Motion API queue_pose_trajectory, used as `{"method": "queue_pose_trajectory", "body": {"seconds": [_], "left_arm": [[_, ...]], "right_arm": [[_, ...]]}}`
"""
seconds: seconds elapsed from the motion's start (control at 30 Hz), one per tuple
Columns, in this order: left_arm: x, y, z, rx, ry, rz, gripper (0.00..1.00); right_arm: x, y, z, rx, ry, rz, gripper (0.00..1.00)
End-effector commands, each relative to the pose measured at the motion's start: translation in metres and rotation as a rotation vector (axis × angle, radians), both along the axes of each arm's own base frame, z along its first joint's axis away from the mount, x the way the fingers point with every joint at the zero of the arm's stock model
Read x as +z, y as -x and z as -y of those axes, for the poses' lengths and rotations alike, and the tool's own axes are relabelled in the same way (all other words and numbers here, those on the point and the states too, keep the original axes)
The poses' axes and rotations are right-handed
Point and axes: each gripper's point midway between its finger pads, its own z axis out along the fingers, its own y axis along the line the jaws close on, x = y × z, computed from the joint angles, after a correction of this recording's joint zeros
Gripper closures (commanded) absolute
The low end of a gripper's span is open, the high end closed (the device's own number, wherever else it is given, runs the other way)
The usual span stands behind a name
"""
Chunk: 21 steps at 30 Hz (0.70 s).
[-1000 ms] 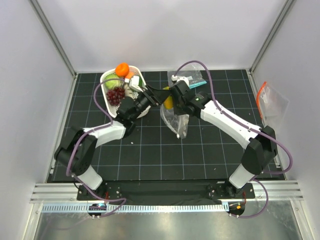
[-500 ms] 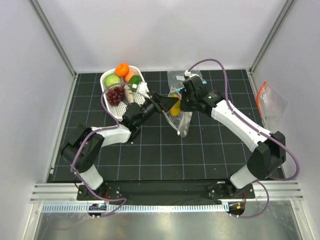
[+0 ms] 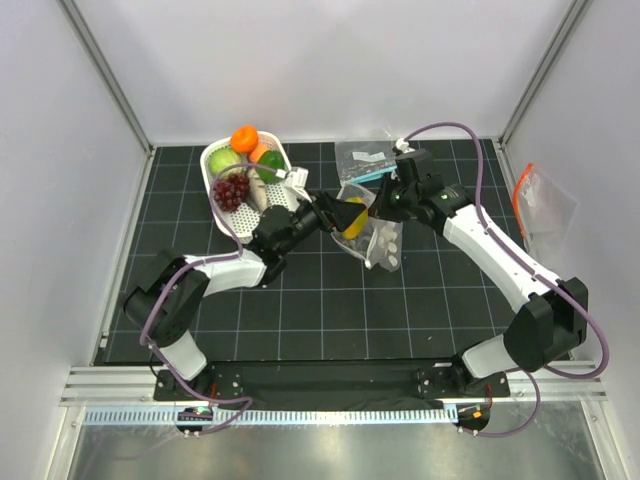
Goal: Place the food in the zip-top bag and seal the zipper
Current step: Place the fake fruit in the zipper food storage bag.
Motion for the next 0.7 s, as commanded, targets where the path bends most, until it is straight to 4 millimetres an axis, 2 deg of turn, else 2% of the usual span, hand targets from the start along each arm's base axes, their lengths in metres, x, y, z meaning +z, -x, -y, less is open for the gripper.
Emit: {"method": "queue_pose_trajectory", "body": {"seconds": [0.0, 0.1, 0.13, 0.23, 0.27, 0.33, 0.43, 0.67], "left_arm": [[0.040, 0.001, 0.004, 0.008, -0.016, 0.105, 0.23], [0.043, -0.002, 0.004, 0.012, -0.027, 0.108, 0.17], [0.042, -0.002, 0.005, 0.011, -0.031, 0.108, 0.10], [0.050, -0.003, 0.007, 0.005, -0.053, 0.118, 0.07], [0.046, -0.003, 0.006, 0.009, -0.079, 0.095, 0.07], [0.054, -0.005, 0.007, 0.011, -0.098, 0.102, 0.07], [0.053, -0.007, 0.005, 0.019, -0.140, 0.080, 0.07], [0.045, -0.014, -0.003, 0.070, -0.244, 0.031, 0.05]], "right_arm": [[0.024, 0.002, -0.010, 0.034, -0.111, 0.045, 0.99], [0.025, 0.003, -0.012, 0.038, -0.141, 0.040, 0.99], [0.025, 0.004, -0.014, 0.045, -0.150, 0.035, 0.99], [0.024, 0.004, -0.013, 0.045, -0.152, 0.033, 0.99], [0.023, 0.004, -0.012, 0.041, -0.151, 0.032, 0.99], [0.022, 0.004, -0.010, 0.038, -0.148, 0.029, 0.99], [0.020, 0.004, -0.010, 0.038, -0.159, 0.025, 0.99], [0.015, 0.006, -0.014, 0.042, -0.199, 0.015, 0.99]]}}
